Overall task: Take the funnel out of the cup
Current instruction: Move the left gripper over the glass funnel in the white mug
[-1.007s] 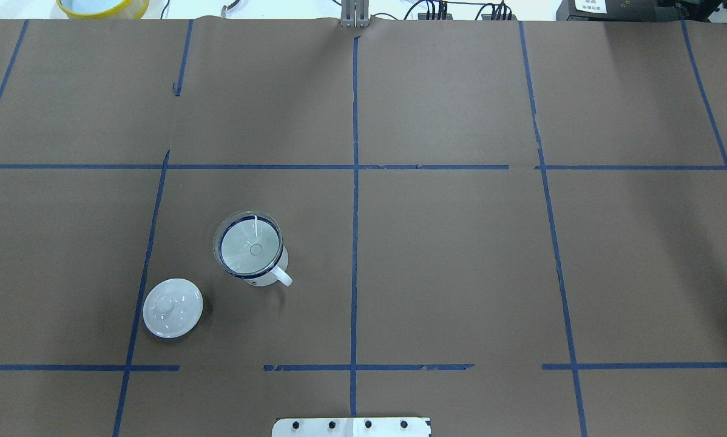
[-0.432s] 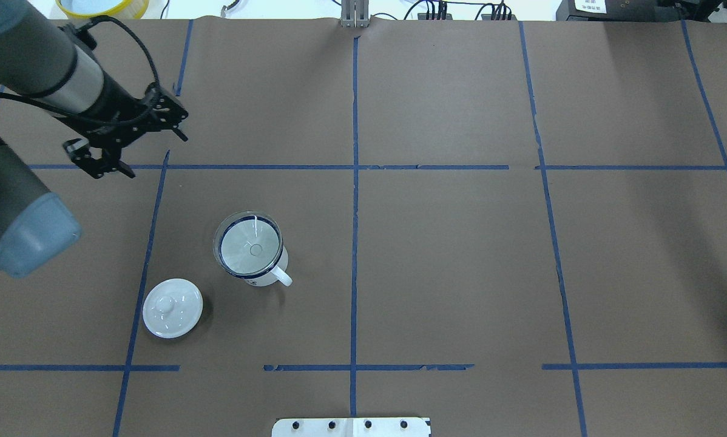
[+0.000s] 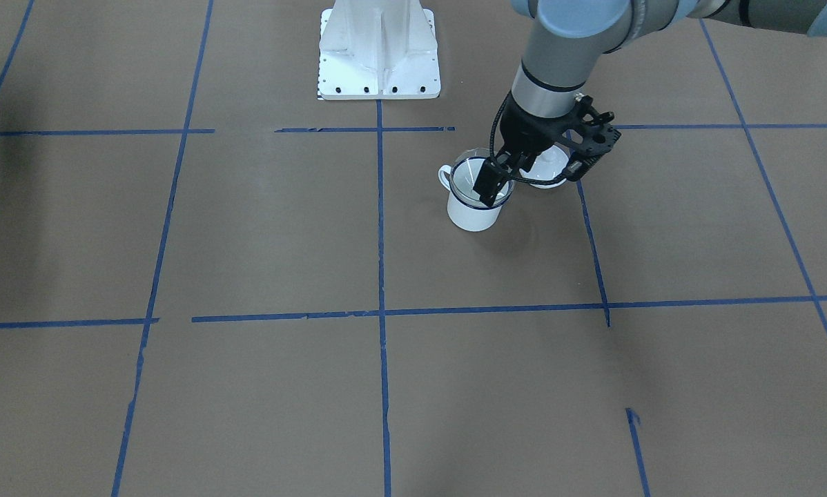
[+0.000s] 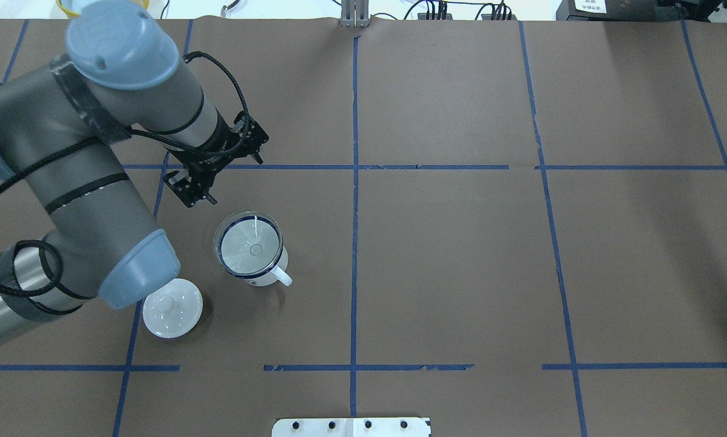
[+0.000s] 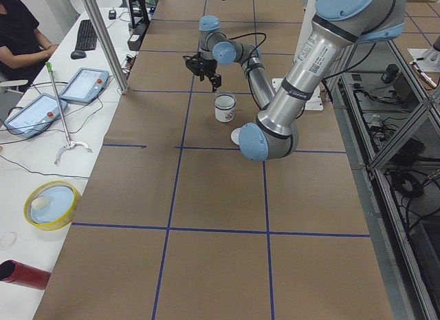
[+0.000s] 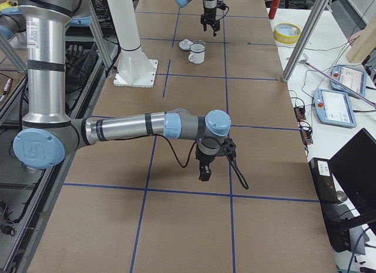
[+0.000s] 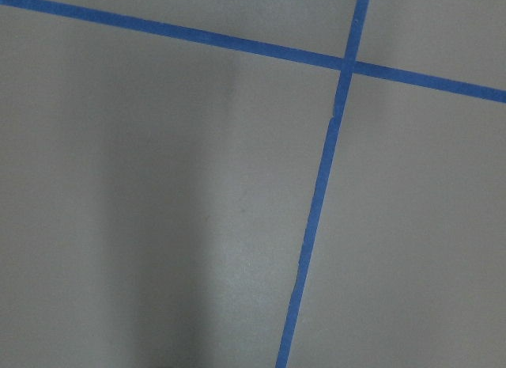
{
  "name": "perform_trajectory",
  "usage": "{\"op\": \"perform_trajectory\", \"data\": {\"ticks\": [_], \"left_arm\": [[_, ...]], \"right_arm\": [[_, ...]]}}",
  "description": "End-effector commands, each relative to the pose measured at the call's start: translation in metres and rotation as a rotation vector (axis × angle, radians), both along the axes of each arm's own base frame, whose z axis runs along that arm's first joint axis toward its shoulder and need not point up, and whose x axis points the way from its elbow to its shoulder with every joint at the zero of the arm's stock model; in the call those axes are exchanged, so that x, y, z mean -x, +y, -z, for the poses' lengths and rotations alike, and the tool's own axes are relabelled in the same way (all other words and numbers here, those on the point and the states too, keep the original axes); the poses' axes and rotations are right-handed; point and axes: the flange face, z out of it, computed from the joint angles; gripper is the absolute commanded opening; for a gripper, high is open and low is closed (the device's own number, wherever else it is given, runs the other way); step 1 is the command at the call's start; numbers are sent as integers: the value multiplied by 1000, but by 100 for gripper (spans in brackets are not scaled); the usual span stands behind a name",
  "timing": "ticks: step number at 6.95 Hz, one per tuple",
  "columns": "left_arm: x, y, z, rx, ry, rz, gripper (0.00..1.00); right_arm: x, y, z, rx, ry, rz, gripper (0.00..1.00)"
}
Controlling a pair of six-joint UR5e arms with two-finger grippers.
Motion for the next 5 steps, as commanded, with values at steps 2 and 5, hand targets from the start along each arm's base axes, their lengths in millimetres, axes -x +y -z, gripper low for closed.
{"op": "perform_trajectory", "data": {"ticks": [2,5], "left_arm": [[-57,-1,-18,52,-70,-5,100],[-73,14,-17,52,-57,-39,92]], "right_arm": [[0,0,0,0,0,0,100],[0,0,0,-1,0,1,100]]}}
